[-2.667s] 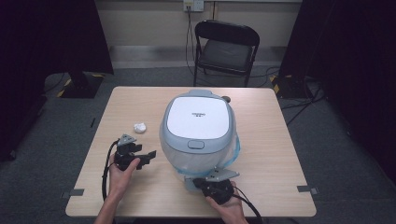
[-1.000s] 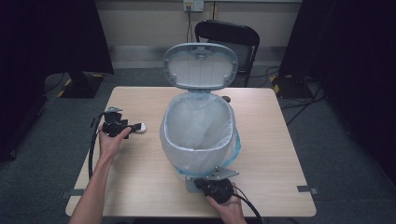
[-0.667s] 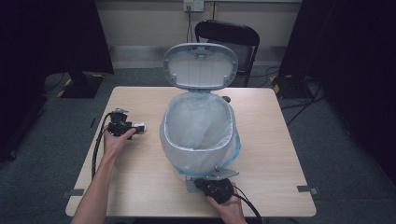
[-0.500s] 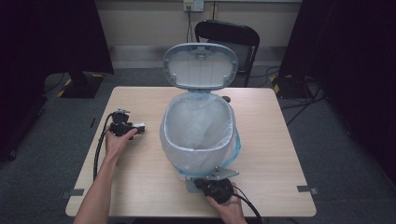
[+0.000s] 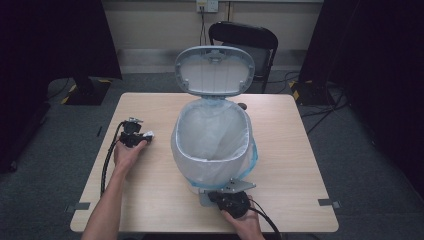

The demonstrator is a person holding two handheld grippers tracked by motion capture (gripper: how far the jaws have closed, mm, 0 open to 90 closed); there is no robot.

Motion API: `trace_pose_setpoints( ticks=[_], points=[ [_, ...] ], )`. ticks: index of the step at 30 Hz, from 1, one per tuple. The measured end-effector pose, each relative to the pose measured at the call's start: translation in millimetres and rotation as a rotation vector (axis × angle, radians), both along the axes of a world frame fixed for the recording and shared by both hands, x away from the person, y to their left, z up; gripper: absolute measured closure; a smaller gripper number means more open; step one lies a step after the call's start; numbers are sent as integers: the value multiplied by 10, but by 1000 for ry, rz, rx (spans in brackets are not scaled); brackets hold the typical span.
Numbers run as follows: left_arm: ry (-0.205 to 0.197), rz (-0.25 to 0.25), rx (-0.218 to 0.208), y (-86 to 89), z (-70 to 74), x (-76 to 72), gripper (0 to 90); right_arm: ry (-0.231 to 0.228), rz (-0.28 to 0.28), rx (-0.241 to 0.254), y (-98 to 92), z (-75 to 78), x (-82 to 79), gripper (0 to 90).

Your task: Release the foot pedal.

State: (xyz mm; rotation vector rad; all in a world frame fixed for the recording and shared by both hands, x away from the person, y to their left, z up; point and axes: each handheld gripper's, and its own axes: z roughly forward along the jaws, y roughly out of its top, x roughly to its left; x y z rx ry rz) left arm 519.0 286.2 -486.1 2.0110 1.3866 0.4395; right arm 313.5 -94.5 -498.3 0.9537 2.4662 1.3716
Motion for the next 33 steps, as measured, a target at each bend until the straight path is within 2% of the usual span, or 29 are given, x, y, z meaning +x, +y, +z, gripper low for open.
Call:
trace_pose_setpoints(
  ticks=[3,4,8,10,14,15,16,17,22,24,30,32,33],
  points=[
    [13,-8,-15,10,10,-8,736,-2,1,0,0,0,1,900],
    [15,-10,-32,15,18,-5,739,-1,1,0,0,0,1,900],
    [-1,-31,-81,40,86,-30,744,-2,1,0,1,0,1,900],
    [-10,-35,-88,46,127,-55,744,-2,1,0,0,0,2,900],
    [-53,-53,-107,54,245,-118,744,-3,4,-1,-1,0,4,900],
    [-73,-49,-136,73,305,-147,744,-3,4,-1,-1,0,4,900],
    [-73,-49,-136,73,305,-147,744,-3,4,-1,-1,0,4,900],
    [-88,-48,-155,94,360,-182,744,-3,4,-1,-1,0,3,900],
    [-110,-64,-140,99,447,-264,744,-3,3,-1,-1,0,3,900],
    [-121,-66,-157,101,489,-306,743,-2,2,-1,-1,1,2,900],
    [-159,-104,-159,64,607,-399,743,-4,0,-4,1,2,-1,900],
    [-171,-108,-191,54,635,-444,743,-4,0,-5,3,1,-1,900],
    [-180,-109,-193,47,642,-465,743,-4,0,-5,3,1,-2,900]
  ],
)
